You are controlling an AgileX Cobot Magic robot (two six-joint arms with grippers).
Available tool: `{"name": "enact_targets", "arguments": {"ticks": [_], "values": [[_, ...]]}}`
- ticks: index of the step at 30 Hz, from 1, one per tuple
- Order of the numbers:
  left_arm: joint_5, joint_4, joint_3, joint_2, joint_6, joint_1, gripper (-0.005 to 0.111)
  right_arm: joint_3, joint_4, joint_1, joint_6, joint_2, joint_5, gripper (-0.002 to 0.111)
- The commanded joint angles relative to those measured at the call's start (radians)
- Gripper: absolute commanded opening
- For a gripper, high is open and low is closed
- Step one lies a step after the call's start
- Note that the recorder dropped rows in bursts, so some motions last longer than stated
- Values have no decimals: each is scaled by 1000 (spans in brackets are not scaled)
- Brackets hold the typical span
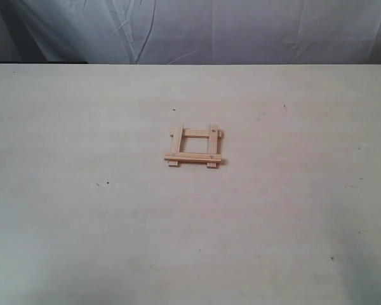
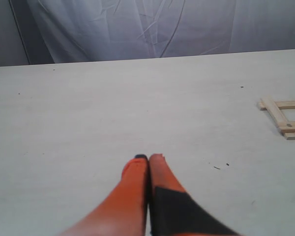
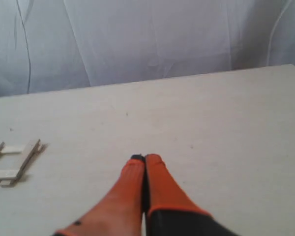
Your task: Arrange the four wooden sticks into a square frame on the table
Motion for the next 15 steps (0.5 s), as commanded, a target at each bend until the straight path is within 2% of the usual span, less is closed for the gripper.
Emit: {"name": "enact_targets", "arguments": {"ticks": [1, 15], "values": [[-16, -5, 4, -6, -2, 1, 0, 2, -55, -6, -3, -6, 54, -1], [-14, -5, 4, -6, 0, 1, 0, 2, -51, -6, -3, -6, 54, -1]]}}
